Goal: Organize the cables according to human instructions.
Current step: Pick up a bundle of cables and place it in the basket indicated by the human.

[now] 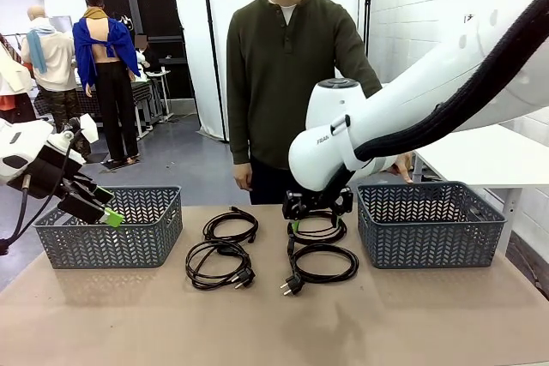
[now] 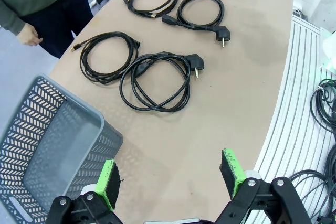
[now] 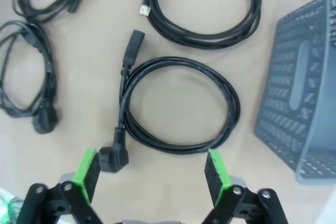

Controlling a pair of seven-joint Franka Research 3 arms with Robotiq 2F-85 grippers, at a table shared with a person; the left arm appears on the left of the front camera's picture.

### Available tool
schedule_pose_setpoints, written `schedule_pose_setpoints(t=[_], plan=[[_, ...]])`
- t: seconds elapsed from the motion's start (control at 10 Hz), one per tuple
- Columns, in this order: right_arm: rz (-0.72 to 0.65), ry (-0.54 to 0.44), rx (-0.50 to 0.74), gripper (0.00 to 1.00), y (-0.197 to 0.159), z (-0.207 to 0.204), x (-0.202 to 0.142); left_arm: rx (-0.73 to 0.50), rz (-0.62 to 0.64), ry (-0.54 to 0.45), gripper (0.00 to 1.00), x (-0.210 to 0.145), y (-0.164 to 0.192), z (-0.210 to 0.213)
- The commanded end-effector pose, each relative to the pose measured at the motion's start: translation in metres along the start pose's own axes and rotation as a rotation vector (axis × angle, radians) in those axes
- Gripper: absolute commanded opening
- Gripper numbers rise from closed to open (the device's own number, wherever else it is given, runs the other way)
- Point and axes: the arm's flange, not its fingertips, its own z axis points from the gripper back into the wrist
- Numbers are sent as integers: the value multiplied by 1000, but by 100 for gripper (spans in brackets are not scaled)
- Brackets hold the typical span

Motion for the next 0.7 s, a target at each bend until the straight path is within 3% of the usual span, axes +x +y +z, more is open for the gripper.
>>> schedule_pose_setpoints(t=[0.0, 0.6], plan=[[-37, 13, -45, 100, 16, -15, 10, -15, 0, -10, 100, -2, 3, -1], [-45, 80, -51, 100, 22, -61, 10, -15, 0, -10, 100, -2, 3, -1]])
